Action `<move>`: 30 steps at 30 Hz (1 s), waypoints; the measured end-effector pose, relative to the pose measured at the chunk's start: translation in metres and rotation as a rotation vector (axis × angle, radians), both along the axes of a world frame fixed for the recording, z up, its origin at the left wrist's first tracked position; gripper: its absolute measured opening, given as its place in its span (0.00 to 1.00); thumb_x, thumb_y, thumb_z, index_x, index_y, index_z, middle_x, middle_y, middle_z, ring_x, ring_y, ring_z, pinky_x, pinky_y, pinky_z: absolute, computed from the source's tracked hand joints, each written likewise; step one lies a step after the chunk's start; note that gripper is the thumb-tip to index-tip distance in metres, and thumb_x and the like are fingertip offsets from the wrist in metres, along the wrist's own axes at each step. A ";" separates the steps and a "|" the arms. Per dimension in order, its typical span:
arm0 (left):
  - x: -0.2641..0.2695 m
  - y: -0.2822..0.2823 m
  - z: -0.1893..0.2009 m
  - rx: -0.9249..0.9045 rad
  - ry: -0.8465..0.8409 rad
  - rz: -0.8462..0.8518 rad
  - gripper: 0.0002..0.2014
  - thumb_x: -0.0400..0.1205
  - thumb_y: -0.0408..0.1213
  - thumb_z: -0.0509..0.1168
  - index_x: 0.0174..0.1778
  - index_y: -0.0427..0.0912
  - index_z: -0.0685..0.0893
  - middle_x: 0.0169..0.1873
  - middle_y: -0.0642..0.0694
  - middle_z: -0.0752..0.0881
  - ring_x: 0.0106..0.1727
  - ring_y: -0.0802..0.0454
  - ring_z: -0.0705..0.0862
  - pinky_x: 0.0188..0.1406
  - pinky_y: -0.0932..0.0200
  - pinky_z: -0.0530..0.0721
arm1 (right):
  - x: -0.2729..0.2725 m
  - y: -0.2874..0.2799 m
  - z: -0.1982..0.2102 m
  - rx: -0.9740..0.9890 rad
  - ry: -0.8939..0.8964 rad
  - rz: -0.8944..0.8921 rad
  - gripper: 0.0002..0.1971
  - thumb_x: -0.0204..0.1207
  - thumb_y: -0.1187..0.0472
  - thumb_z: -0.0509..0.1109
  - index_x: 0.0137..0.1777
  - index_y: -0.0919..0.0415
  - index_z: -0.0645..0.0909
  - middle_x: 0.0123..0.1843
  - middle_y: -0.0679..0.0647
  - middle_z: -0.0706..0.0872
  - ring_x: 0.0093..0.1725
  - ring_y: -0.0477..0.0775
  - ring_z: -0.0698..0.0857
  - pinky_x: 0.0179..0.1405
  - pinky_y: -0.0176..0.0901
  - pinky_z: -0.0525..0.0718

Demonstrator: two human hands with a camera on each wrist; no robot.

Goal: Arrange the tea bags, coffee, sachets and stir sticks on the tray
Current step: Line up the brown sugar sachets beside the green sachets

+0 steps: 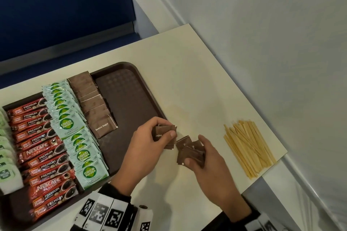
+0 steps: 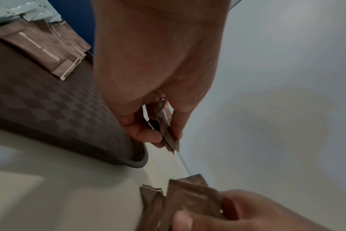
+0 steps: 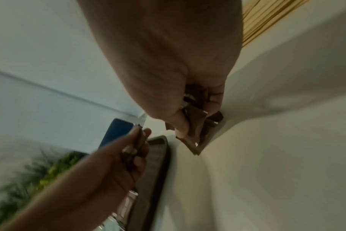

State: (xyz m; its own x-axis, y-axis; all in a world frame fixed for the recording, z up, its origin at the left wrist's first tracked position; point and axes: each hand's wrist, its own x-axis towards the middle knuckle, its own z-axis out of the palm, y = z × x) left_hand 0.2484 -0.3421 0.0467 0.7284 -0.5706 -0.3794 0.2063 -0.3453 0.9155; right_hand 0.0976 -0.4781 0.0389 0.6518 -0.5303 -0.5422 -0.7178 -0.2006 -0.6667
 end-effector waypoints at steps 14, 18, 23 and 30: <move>-0.012 0.018 -0.007 0.033 -0.003 0.100 0.05 0.87 0.37 0.75 0.55 0.53 0.89 0.44 0.55 0.93 0.43 0.59 0.93 0.36 0.67 0.87 | 0.001 0.010 -0.014 -0.334 0.061 0.193 0.20 0.87 0.55 0.74 0.71 0.45 0.68 0.68 0.40 0.68 0.67 0.45 0.62 0.69 0.39 0.71; -0.010 0.019 -0.005 -0.073 0.161 0.201 0.09 0.89 0.35 0.73 0.63 0.49 0.85 0.51 0.41 0.93 0.41 0.39 0.97 0.34 0.48 0.93 | 0.002 0.004 -0.013 -0.190 0.034 0.098 0.19 0.85 0.60 0.76 0.65 0.41 0.72 0.62 0.37 0.80 0.66 0.45 0.79 0.63 0.43 0.83; -0.003 0.024 0.003 -0.185 0.319 0.299 0.06 0.92 0.34 0.69 0.62 0.45 0.89 0.53 0.33 0.92 0.45 0.30 0.97 0.36 0.46 0.95 | 0.007 -0.009 0.008 0.154 -0.080 -0.162 0.17 0.83 0.65 0.79 0.64 0.43 0.84 0.58 0.43 0.94 0.58 0.42 0.93 0.65 0.48 0.91; 0.004 0.031 0.023 -0.243 0.324 0.280 0.15 0.95 0.51 0.59 0.66 0.51 0.89 0.58 0.41 0.94 0.57 0.41 0.96 0.48 0.40 0.97 | 0.064 0.021 0.064 0.457 -0.290 0.064 0.14 0.85 0.63 0.76 0.68 0.55 0.85 0.56 0.46 0.94 0.55 0.42 0.91 0.54 0.37 0.87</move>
State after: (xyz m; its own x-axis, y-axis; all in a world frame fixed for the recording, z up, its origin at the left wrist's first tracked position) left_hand 0.2521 -0.3108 0.0693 0.7329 -0.4698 -0.4922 0.5484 -0.0203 0.8360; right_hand 0.1615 -0.4567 0.1031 0.8322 -0.2374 -0.5012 -0.4873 0.1183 -0.8652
